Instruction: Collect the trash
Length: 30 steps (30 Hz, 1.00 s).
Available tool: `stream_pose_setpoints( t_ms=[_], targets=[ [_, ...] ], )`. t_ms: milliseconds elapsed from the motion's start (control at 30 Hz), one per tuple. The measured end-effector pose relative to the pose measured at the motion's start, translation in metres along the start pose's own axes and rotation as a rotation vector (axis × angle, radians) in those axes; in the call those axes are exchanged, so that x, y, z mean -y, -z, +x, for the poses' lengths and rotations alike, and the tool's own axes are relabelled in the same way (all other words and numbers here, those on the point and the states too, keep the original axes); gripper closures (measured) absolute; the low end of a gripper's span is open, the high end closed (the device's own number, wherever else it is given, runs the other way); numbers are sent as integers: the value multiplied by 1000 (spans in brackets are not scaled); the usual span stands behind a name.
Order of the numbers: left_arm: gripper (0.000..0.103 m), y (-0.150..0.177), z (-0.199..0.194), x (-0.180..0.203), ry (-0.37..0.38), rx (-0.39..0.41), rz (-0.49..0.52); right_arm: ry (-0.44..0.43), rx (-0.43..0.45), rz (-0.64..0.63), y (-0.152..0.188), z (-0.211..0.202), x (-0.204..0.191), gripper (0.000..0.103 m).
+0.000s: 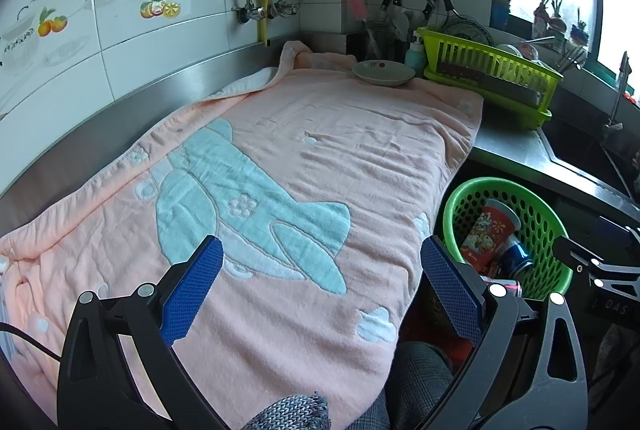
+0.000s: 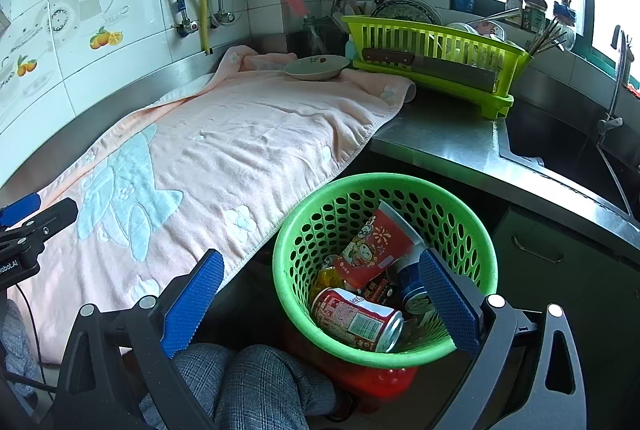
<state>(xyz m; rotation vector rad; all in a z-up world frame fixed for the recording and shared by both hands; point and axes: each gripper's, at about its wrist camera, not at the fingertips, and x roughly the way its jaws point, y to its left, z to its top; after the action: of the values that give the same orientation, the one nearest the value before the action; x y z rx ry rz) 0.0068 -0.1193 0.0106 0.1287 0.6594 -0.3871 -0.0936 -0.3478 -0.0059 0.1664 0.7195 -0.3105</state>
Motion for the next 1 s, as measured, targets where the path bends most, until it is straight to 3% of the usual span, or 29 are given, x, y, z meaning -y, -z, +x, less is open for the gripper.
stream_pose_setpoints(
  t_ms=[1000],
  targets=[
    [5,1,0,2,-3,2,5,-4,-5,-2,1,2,-5,8]
  ],
)
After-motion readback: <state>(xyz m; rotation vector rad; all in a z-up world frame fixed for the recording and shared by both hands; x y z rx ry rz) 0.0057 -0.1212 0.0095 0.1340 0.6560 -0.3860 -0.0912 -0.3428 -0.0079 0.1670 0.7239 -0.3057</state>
